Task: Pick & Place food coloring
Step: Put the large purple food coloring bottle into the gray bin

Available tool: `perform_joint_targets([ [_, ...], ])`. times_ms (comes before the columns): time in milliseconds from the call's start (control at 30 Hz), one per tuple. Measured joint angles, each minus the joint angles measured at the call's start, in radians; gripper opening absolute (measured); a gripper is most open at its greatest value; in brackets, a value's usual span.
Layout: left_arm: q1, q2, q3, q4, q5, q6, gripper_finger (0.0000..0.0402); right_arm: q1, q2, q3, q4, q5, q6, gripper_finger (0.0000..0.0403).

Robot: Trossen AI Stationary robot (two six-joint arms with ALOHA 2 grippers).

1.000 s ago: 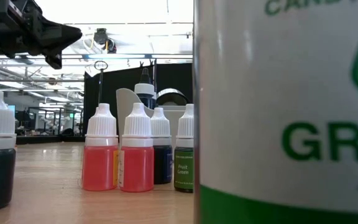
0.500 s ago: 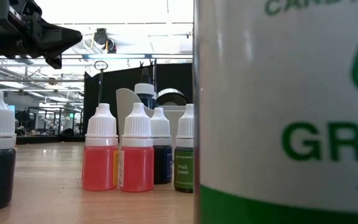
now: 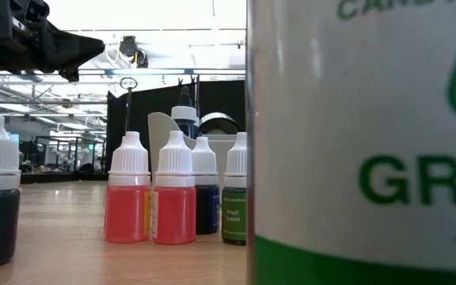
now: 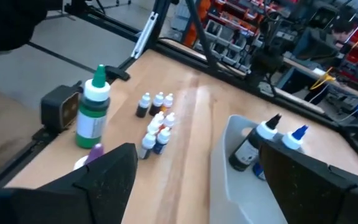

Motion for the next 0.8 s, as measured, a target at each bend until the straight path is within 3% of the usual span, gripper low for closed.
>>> perform_joint_targets([
  [333,0.000,0.000,0.000,-0.016,0.001,-0.084,0.0037,0.057,0.000,-0.006,0.001,0.001,0.079,0.0323],
  [800,0.000,0.000,0.000,-0.039,0.001,-0.136,0.0037,0.037,0.000,-0.006,-0.090,0.000,0.232,0.0329],
])
